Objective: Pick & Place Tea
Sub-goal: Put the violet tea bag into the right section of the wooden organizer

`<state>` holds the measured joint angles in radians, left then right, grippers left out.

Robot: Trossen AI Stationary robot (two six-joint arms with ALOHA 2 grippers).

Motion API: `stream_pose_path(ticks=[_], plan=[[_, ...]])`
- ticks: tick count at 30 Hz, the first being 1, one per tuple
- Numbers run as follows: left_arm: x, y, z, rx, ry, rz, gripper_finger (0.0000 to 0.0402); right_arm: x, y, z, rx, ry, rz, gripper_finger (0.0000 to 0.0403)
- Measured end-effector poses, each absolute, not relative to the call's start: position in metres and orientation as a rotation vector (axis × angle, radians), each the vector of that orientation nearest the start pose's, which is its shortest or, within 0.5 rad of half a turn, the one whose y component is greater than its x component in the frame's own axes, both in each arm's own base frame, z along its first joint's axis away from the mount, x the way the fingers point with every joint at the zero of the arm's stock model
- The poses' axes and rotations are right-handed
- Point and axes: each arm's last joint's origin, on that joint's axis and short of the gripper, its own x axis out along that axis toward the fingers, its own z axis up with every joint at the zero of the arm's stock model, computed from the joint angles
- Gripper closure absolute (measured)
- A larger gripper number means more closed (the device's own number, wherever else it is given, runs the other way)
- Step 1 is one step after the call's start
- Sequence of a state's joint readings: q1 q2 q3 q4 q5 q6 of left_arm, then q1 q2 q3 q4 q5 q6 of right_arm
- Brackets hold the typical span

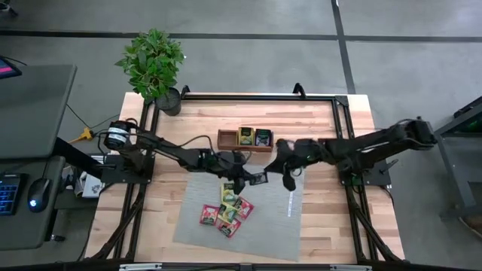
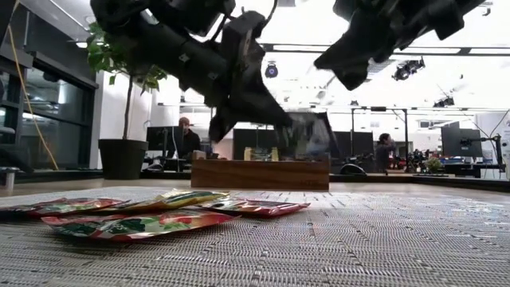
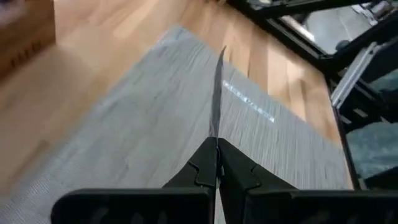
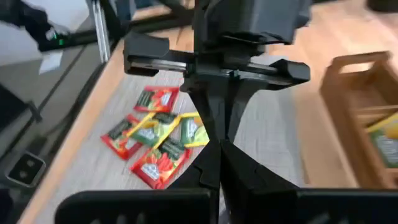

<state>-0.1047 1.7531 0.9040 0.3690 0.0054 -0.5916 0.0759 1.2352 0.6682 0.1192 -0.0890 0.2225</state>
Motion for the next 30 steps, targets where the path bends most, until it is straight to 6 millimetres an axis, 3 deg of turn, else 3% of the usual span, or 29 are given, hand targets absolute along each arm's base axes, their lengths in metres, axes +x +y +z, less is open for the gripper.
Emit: stream_pose_path(ticks=[8,11,15,22,25,30], plan=[[0.355,-0.008,0.202,-0.429,0.633,-0.042,0.0401,0.23,0.001,0.266,0.297,0.338,0.057,0.0402],[0.361,0.001,0.227,-0.313,0.74,-0.084,0.0401,0.223,-0.005,0.272,0.343,0.338,0.021,0.0402],[0.368,0.007,0.274,-0.102,0.818,-0.134,0.0401,0.22,-0.01,0.286,0.314,0.406,-0.003,0.0402],[0.376,0.018,0.316,0.13,0.919,-0.11,0.0401,0.216,-0.018,0.318,0.155,0.521,-0.087,0.038],[0.375,0.02,0.32,0.192,0.975,-0.097,0.0401,0.216,-0.021,0.328,0.121,0.549,-0.089,0.0358],[0.38,0.02,0.321,0.232,0.982,-0.099,0.0401,0.224,-0.022,0.326,0.119,0.566,-0.079,0.0304]])
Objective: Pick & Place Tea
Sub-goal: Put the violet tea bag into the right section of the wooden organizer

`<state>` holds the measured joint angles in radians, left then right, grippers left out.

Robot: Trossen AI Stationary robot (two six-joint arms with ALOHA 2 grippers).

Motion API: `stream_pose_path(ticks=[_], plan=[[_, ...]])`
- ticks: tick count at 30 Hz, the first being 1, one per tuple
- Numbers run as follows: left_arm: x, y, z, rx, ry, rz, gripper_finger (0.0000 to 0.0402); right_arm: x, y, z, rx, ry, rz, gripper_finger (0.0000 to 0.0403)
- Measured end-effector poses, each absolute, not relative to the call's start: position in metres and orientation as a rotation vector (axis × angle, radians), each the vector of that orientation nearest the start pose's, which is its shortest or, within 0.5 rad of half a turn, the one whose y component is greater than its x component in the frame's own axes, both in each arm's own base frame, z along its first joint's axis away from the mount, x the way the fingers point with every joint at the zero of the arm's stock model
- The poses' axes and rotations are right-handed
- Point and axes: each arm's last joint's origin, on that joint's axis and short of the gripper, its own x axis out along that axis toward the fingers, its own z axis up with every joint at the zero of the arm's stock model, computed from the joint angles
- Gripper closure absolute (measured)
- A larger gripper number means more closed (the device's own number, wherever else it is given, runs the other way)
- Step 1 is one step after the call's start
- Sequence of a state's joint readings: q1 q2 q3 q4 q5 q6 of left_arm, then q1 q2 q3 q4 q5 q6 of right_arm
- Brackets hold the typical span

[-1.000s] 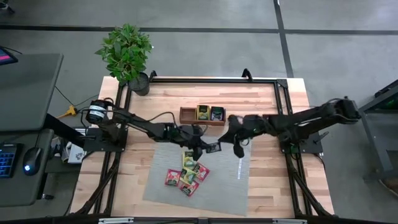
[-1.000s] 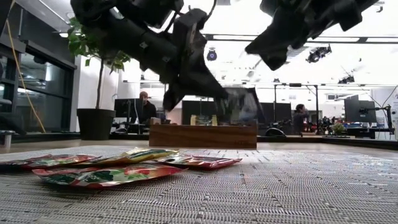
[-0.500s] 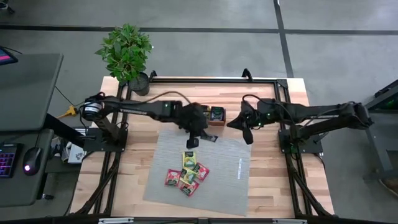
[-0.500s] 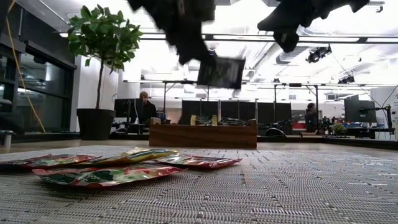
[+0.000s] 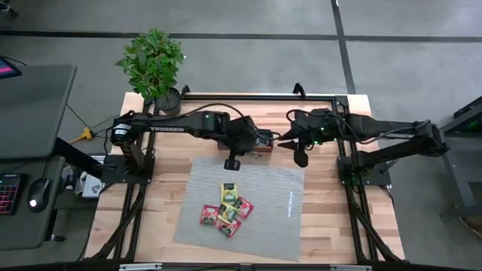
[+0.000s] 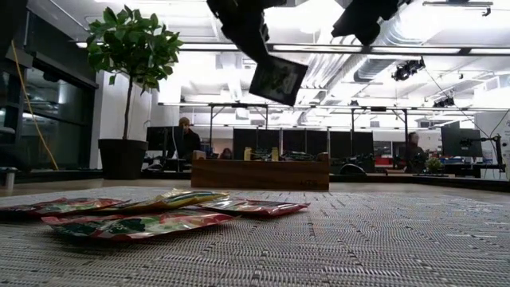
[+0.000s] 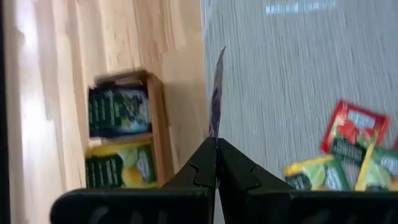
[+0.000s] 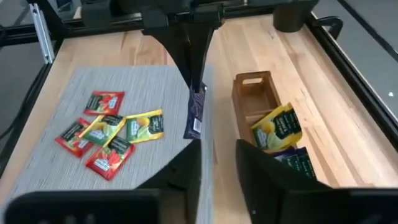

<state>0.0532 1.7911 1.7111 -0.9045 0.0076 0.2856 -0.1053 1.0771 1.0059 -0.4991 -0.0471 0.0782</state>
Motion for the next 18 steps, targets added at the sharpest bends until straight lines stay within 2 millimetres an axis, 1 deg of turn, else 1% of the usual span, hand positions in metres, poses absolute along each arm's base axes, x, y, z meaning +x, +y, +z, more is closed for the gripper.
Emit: stream_pose_path(ticks=[2,5,8,12,18], plan=[[0.378,0.02,0.32,0.247,1.001,-0.099,0.0401,0.23,-0.023,0.323,0.14,0.558,-0.08,0.0282],[0.379,0.02,0.321,0.261,0.99,-0.1,0.0401,0.244,-0.023,0.31,0.185,0.585,-0.059,0.0255],[0.379,0.02,0.321,0.264,0.993,-0.095,0.0401,0.26,-0.021,0.296,0.211,0.61,-0.03,0.0237],[0.379,0.02,0.321,0.268,0.994,-0.091,0.0401,0.28,-0.018,0.282,0.21,0.611,-0.013,0.0227],[0.379,0.02,0.321,0.277,0.994,-0.095,0.0401,0.3,-0.02,0.276,0.21,0.529,-0.046,0.0226]])
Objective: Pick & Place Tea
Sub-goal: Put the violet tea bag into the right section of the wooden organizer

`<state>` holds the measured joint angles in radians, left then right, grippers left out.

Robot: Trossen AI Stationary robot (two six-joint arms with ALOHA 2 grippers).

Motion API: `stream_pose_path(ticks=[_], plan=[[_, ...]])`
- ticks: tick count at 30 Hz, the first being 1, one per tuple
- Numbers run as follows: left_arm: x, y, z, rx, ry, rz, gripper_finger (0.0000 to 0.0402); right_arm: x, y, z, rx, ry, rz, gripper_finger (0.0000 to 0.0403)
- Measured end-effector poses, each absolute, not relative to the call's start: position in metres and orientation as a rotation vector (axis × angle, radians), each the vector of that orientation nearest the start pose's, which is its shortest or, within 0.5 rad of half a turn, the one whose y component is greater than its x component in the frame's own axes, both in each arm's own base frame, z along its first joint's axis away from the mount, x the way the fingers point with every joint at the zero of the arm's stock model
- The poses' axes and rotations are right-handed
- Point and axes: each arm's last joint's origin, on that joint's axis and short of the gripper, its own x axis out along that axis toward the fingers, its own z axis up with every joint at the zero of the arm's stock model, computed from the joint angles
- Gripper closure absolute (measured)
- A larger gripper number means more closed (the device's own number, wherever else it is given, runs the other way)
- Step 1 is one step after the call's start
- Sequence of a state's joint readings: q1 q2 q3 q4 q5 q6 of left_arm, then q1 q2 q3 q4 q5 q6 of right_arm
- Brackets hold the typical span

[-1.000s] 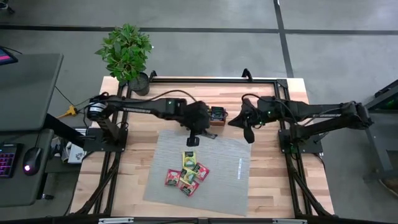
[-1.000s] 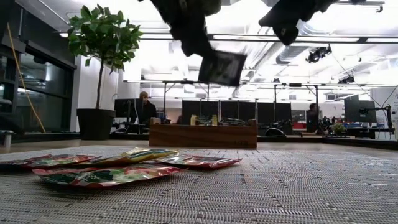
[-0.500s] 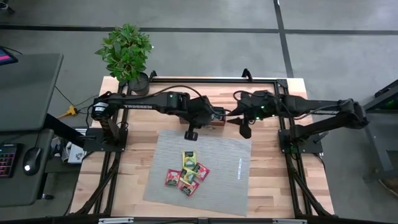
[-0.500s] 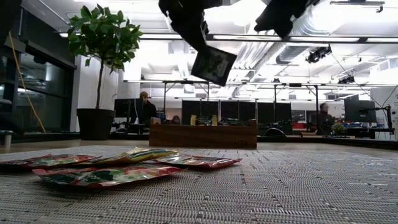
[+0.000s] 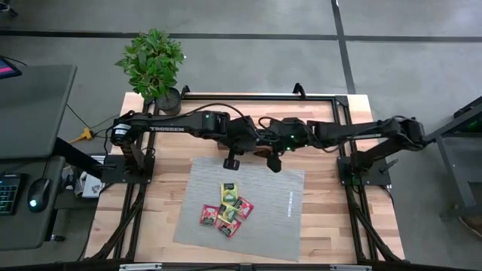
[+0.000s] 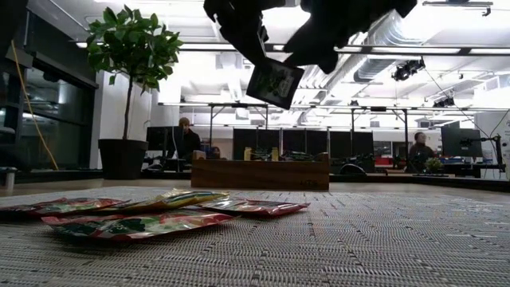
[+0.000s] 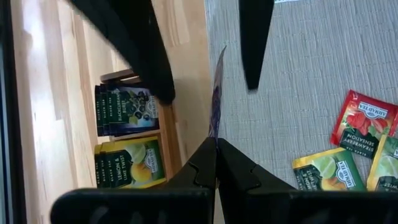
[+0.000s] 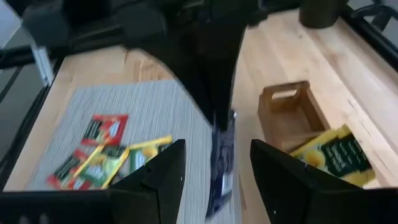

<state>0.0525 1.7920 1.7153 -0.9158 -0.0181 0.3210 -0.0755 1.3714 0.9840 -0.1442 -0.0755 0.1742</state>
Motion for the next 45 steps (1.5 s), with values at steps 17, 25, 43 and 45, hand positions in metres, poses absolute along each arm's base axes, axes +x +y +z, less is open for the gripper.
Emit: stream_pose_path(ticks=[17,25,43,45], plan=[[0.379,0.02,0.321,0.287,0.991,-0.11,0.0401,0.31,-0.021,0.259,0.207,0.588,-0.097,0.0246],[0.379,0.02,0.321,0.287,0.992,-0.109,0.0401,0.308,-0.021,0.256,0.209,0.625,-0.097,0.0364],[0.359,0.04,0.33,0.318,1.08,-0.025,0.04,0.306,-0.023,0.253,0.231,0.644,-0.197,0.0402],[0.352,0.044,0.331,0.319,1.123,-0.006,0.04,0.305,-0.024,0.253,0.237,0.649,-0.215,0.0402]])
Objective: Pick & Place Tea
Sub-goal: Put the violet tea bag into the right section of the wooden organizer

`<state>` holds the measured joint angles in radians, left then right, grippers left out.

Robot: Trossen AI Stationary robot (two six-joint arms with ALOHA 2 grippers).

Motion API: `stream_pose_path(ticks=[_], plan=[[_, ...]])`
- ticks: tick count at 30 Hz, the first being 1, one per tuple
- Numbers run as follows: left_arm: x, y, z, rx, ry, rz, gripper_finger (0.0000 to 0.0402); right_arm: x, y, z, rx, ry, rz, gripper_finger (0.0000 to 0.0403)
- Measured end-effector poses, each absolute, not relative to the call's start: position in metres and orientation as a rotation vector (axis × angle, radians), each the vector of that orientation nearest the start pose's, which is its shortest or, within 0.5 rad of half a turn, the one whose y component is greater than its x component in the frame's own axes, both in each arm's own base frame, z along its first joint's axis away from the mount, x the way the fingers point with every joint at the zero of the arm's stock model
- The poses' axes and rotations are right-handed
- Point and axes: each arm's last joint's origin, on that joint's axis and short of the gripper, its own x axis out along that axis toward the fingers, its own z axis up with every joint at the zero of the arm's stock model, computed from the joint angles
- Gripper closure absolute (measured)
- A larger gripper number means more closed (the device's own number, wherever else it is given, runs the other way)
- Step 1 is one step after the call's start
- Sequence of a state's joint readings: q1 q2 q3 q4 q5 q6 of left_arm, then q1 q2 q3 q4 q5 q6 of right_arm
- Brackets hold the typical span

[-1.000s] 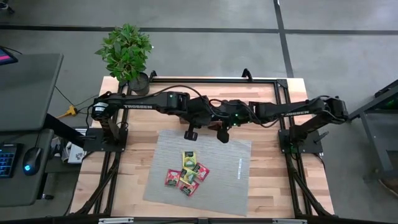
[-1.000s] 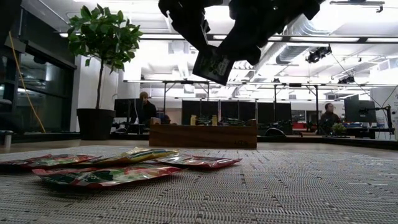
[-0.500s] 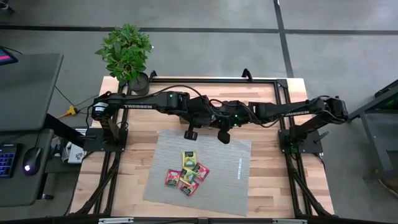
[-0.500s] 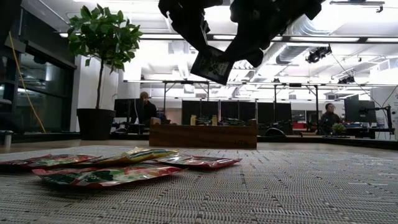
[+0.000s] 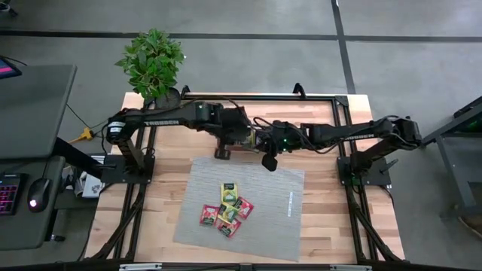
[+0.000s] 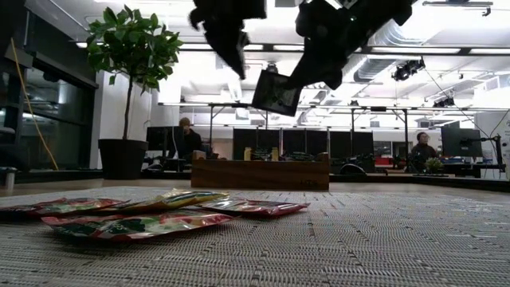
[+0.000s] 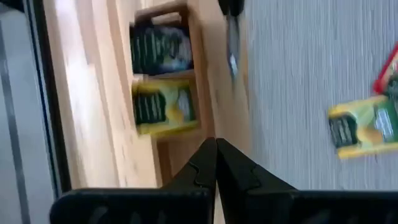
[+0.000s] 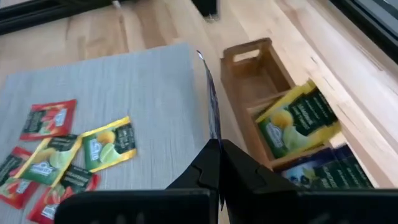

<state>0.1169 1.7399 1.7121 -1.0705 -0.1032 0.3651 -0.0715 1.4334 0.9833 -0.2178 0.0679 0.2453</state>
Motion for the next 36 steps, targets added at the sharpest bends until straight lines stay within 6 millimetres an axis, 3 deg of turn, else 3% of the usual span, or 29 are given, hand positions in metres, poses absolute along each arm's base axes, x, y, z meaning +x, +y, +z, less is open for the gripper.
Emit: stream_pose_path(ticks=[9,13,15,18,20,25,29,36], plan=[[0.332,0.056,0.342,0.286,1.015,0.073,0.04,0.301,-0.026,0.259,0.224,0.603,-0.286,0.0403],[0.325,0.055,0.334,0.243,0.896,0.088,0.04,0.277,-0.027,0.261,0.249,0.517,-0.342,0.0403],[0.31,0.056,0.321,0.197,0.897,0.067,0.04,0.263,-0.027,0.257,0.291,0.43,-0.334,0.0403],[0.319,0.057,0.314,0.135,0.642,0.028,0.04,0.245,-0.025,0.249,0.342,0.253,-0.304,0.0403],[0.316,0.059,0.303,0.077,0.602,-0.011,0.04,0.234,-0.023,0.244,0.373,0.152,-0.304,0.0403],[0.325,0.059,0.296,0.0,0.386,-0.037,0.04,0.217,-0.022,0.239,0.407,-0.037,-0.303,0.0403],[0.333,0.058,0.299,-0.036,0.203,-0.084,0.04,0.215,-0.022,0.245,0.393,-0.097,-0.289,0.0403],[0.34,0.06,0.304,-0.069,0.084,-0.078,0.04,0.22,-0.021,0.268,0.344,-0.179,-0.233,0.0402]])
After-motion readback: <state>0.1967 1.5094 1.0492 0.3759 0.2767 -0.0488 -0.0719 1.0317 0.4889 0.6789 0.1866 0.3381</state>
